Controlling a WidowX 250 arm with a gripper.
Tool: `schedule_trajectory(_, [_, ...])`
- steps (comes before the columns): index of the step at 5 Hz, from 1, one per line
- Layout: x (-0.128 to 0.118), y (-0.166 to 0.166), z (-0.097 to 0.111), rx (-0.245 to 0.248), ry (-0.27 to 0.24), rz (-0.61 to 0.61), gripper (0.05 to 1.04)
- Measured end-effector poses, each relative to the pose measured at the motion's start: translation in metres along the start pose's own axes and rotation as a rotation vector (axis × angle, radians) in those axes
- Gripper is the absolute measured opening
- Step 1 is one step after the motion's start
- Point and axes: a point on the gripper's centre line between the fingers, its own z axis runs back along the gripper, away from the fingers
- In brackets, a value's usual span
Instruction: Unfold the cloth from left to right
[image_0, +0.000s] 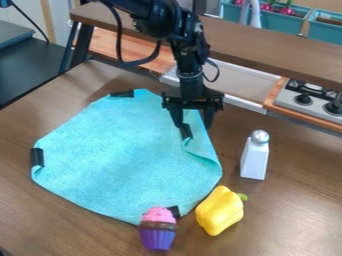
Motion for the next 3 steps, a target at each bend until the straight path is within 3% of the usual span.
schedule_trajectory(1, [0.004,0.004,0.025,-0.050,-0.022,0.020,1.001])
schedule_trajectory(2, [0.000,0.024,0.045,-0.043,-0.013,0.018,1.001])
schedule_trajectory(3, [-0.010,0.050,0.058,0.158,0.083,0.003,1.001])
